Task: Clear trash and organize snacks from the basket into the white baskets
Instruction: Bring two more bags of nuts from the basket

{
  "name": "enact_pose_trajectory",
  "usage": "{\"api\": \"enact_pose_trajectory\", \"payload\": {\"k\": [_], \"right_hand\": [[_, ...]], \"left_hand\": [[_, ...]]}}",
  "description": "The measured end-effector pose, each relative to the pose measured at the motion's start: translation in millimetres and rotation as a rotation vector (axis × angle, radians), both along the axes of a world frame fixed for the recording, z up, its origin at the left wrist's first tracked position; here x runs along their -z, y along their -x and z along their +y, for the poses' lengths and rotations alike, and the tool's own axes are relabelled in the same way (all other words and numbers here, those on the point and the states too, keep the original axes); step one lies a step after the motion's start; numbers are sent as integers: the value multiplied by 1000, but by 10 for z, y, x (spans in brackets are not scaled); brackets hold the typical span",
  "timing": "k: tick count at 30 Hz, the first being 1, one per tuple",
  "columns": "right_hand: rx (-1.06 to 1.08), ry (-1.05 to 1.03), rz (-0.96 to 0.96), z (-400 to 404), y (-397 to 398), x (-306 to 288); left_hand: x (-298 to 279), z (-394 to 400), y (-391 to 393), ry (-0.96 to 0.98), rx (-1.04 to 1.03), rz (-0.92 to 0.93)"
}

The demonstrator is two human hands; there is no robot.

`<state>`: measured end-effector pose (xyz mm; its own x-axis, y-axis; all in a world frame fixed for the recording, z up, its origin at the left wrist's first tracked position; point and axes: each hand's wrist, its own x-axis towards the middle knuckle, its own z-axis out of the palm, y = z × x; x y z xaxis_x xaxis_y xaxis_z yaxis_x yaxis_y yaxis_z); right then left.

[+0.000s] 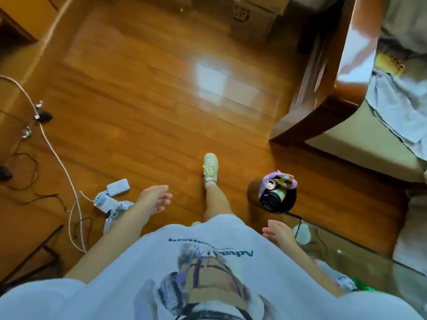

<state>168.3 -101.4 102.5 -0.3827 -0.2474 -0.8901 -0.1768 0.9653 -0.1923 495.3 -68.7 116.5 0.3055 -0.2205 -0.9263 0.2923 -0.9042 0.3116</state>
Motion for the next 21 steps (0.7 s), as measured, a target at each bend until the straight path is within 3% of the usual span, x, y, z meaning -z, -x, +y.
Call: {"api": "enact_pose_trajectory", "payload": {"k": [8, 11, 15, 21], "right_hand": [[-202, -56, -121, -1777, -838, 42], [-373, 45, -131, -2553, -1427, -73], [-631, 115, -149, -3377, -2203, -164], [-836, 174, -310, -4012, -3398, -321]], "left_hand": [[-145, -972, -526, -19, -152, -56], [-200, -1229, -755, -16, -203, -90], [-241, -1363, -1076, 14, -419, -116], [-82, -1144, -1541, -113, -779, -102]]}}
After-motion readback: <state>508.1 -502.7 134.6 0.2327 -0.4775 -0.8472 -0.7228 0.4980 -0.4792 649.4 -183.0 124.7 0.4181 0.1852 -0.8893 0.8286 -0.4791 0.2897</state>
